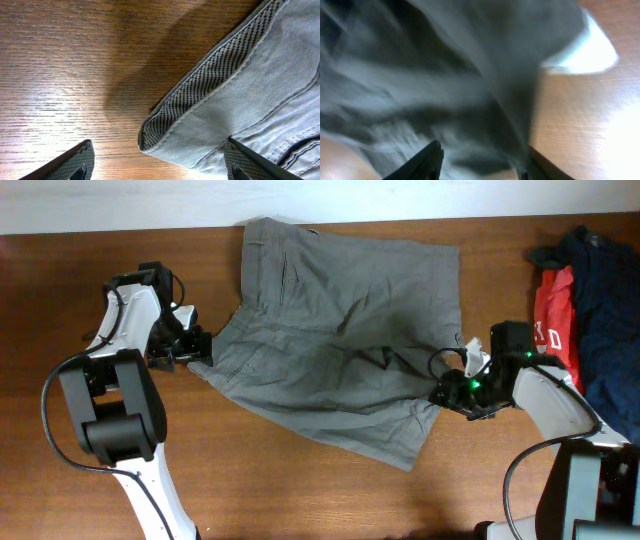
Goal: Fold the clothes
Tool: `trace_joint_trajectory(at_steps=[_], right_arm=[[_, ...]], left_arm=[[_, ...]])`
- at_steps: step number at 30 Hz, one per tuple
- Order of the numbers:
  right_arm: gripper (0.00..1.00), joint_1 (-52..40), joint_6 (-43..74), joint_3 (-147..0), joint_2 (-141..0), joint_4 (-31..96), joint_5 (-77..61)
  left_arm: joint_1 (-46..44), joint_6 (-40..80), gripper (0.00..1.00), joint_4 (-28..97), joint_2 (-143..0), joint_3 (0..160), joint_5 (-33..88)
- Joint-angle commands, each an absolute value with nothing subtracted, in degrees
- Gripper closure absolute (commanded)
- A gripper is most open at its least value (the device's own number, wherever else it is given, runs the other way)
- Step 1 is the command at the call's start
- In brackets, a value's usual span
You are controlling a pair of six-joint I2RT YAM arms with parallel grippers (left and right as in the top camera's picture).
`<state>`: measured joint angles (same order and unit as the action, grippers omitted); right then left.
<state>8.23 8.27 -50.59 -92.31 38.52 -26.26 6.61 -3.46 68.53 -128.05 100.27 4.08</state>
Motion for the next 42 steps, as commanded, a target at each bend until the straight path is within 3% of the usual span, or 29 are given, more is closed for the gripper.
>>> trace_joint_trajectory(at_steps=[1, 2, 4, 6, 10, 13, 16, 17, 19, 21, 23, 26, 28, 36, 42], right_arm=[[0.53, 8.3, 12.3, -47.9, -92.7, 33.0, -32.4], [0.60, 8.3, 13.5, -47.0, -92.7, 30.5, -32.4], [0.87, 8.3, 14.2, -45.8, -92.7, 25.5, -33.9], [0.94, 8.4, 12.0, -45.6, -92.7, 21.1, -38.8], [0.90, 9.4, 5.7, -45.6, -92.7, 13.0, -54.2], [0.87, 10.3, 4.9, -45.6, -92.7, 12.6, -56.5], [0.69, 11.3, 4.9, -45.6, -92.7, 15.5, -51.1], [0.68, 11.7, 4.9, -45.6, -92.7, 16.4, -49.0], [0.66, 12.9, 4.9, -45.6, -92.7, 17.0, -48.5], [0.75, 14.2, 4.8, -45.7, -92.7, 16.8, -50.4], [0.75, 15.7, 4.9, -45.7, -92.7, 17.0, -50.7], [0.60, 18.5, 4.9, -45.7, -92.7, 19.7, -49.7], [0.57, 20.2, 4.9, -45.7, -92.7, 22.1, -47.2], [0.52, 22.4, 4.7, -45.5, -92.7, 29.1, -42.2], [0.52, 21.3, 8.4, -43.6, -93.5, 25.6, -41.6]], left_arm=[[7.0, -4.4, 0.17, 68.6, -128.6, 100.1, 4.5], [7.0, -4.4, 0.17, 68.7, -128.6, 100.1, 4.5], [7.0, -4.4, 0.17, 68.9, -128.6, 100.1, 4.5], [7.0, -4.4, 0.17, 68.9, -128.6, 100.1, 4.5], [7.0, -4.4, 0.17, 68.9, -128.6, 100.1, 4.5], [7.0, -4.4, 0.17, 68.9, -128.6, 100.1, 4.5], [7.0, -4.4, 0.17, 68.9, -128.6, 100.1, 4.5], [7.0, -4.4, 0.17, 68.8, -128.6, 100.1, 4.5], [7.0, -4.4, 0.18, 68.8, -128.6, 100.1, 4.5], [7.0, -4.4, 0.17, 68.8, -128.6, 100.1, 4.5], [7.0, -4.4, 0.17, 68.8, -128.6, 100.1, 4.5], [7.0, -4.4, 0.17, 68.8, -128.6, 100.1, 4.5], [7.0, -4.4, 0.17, 68.8, -128.6, 100.1, 4.5], [7.0, -4.4, 0.17, 68.6, -128.6, 100.1, 4.5], [7.0, -4.4, 0.17, 68.6, -128.6, 100.1, 4.5]])
